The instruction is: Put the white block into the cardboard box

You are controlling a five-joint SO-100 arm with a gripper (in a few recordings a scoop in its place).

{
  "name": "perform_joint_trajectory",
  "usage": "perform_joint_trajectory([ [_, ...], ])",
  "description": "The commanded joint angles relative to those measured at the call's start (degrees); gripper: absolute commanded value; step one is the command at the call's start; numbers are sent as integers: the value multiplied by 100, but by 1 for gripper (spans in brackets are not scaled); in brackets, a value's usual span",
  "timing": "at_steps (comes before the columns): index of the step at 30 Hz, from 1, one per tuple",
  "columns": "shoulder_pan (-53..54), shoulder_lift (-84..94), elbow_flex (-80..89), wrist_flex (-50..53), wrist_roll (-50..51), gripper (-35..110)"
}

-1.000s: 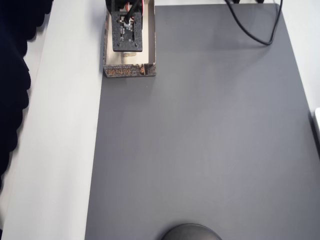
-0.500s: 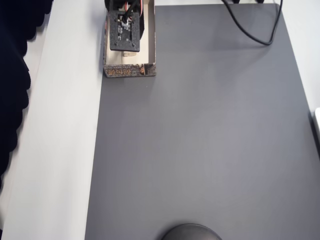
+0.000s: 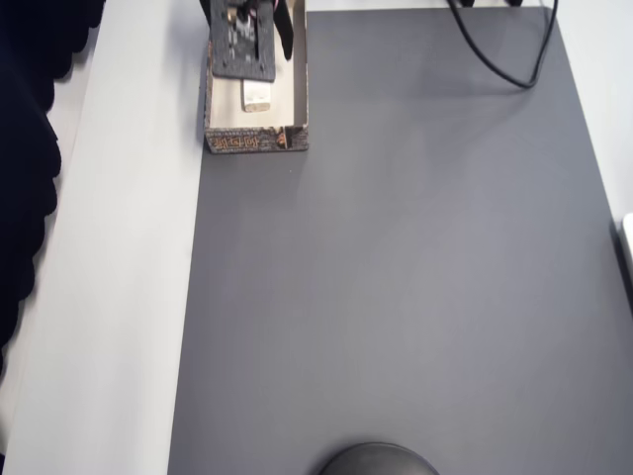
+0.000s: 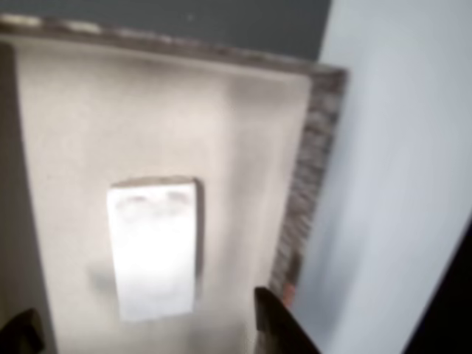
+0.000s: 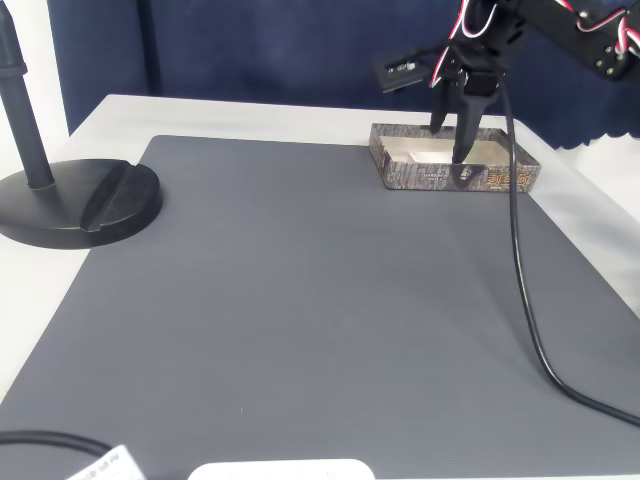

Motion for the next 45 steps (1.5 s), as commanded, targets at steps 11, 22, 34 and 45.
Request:
perform_joint_trajectory([
  [11,-299,1600,606,53,-237,23],
  [22,-624,3226,2391,281,-1556,-2],
  [34,-1819,6196,6812,53,-3656,-2],
  [45,-4263,7857,8481,-562,-6803,-2],
])
